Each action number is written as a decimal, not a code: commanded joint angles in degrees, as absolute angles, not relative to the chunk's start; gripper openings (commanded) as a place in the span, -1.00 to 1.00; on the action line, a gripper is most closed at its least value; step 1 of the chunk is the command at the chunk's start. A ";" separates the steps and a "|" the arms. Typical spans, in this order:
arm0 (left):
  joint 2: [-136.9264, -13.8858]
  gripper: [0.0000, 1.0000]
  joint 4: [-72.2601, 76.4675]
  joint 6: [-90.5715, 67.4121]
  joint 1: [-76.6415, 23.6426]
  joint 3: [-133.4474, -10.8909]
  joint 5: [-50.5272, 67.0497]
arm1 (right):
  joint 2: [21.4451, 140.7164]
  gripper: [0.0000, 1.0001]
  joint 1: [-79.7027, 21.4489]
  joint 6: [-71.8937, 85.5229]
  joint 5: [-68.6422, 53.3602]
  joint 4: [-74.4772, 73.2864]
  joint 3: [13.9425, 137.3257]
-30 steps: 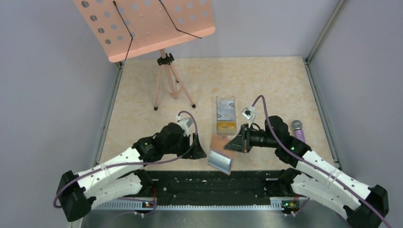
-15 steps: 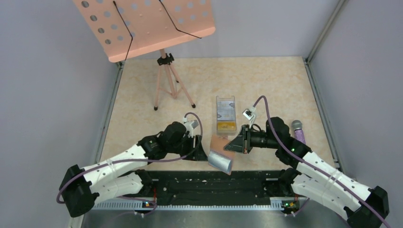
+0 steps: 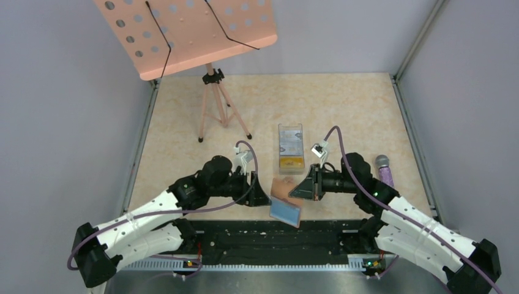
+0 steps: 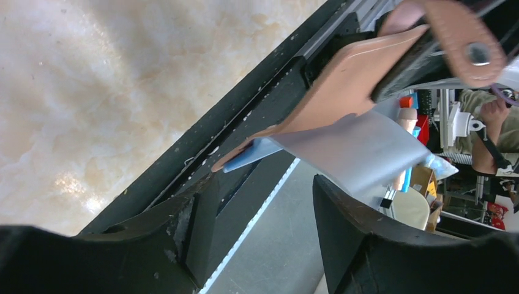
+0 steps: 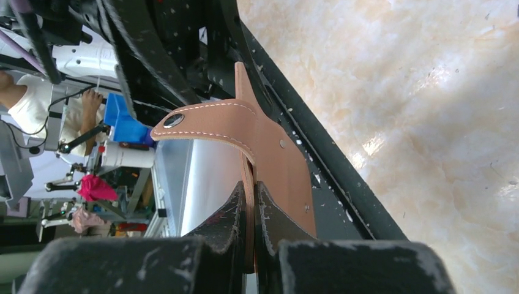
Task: Put the credit cards into the card holder
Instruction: Open the card holder at the center of the board.
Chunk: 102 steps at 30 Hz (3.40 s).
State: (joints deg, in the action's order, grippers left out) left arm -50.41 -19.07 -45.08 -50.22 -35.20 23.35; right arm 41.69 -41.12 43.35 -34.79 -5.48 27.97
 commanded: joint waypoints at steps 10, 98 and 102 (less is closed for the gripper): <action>-49.42 0.53 -2.45 -42.40 -50.01 -33.56 28.34 | 40.36 -1.00 -40.69 53.28 -43.49 14.07 22.28; -65.10 -1.00 -28.84 -37.78 -50.00 -54.44 49.96 | 57.02 -0.25 -45.28 40.02 -61.27 1.72 33.99; -65.87 -0.93 -29.85 -36.43 -50.01 -55.13 49.55 | 58.17 -1.00 -45.42 42.19 -61.53 4.60 34.05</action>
State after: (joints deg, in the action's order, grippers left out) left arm -65.01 -30.22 -38.68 -50.06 -52.10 49.17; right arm 57.52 -44.62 39.66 -59.83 -2.00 33.34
